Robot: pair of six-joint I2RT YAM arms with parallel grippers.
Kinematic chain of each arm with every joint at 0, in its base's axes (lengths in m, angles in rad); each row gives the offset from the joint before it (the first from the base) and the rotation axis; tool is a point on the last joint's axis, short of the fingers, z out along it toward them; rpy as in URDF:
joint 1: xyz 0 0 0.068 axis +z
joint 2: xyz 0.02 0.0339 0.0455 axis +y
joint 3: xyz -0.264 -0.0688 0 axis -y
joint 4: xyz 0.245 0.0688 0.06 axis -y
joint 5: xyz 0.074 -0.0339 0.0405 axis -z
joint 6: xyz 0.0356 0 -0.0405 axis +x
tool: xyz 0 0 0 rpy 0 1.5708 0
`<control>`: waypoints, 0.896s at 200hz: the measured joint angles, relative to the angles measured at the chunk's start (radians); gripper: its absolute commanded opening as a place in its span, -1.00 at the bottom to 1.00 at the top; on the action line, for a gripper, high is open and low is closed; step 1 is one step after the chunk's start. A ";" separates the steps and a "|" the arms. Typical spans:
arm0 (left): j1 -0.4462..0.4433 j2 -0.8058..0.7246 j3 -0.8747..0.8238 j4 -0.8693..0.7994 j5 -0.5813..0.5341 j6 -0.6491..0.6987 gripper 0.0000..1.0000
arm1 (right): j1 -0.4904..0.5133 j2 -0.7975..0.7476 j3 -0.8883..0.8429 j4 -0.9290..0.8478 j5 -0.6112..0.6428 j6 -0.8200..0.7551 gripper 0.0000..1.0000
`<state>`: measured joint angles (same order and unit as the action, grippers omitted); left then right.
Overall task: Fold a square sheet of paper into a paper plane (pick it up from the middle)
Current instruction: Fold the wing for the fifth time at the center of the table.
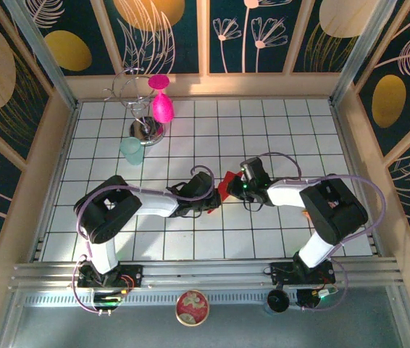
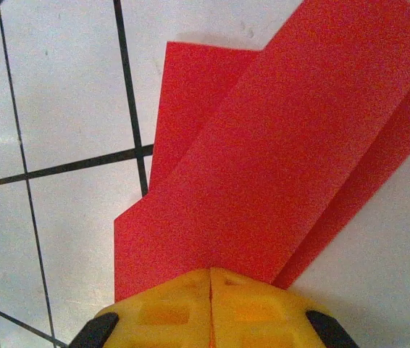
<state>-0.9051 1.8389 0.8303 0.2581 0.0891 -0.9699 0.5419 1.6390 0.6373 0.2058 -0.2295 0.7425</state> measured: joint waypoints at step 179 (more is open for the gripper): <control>0.000 -0.038 -0.041 -0.008 0.008 -0.034 -1.00 | -0.122 -0.120 -0.002 -0.007 -0.002 -0.101 -0.82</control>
<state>-0.9051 1.8008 0.7895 0.2501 0.0967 -1.0039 0.4202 1.5188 0.6353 0.1989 -0.2314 0.6415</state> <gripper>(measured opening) 0.043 0.096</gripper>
